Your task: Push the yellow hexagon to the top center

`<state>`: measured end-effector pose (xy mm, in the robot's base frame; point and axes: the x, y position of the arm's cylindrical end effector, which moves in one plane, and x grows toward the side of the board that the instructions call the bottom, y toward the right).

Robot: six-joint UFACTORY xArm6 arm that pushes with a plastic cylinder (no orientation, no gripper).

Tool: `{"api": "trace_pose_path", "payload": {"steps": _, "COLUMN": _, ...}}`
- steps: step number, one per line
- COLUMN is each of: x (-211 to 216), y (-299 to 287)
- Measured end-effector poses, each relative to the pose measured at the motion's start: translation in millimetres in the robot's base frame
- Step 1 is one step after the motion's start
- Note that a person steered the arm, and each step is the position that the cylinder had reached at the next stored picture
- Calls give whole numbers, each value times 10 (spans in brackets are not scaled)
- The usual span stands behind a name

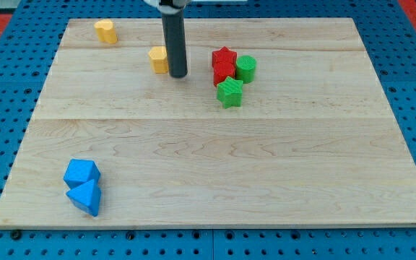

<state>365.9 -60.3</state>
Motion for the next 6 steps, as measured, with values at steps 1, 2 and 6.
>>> {"api": "trace_pose_path", "payload": {"steps": 1, "x": -48, "y": -713}}
{"api": "trace_pose_path", "payload": {"steps": 2, "x": -358, "y": -217}}
{"api": "trace_pose_path", "payload": {"steps": 6, "x": -1196, "y": 75}}
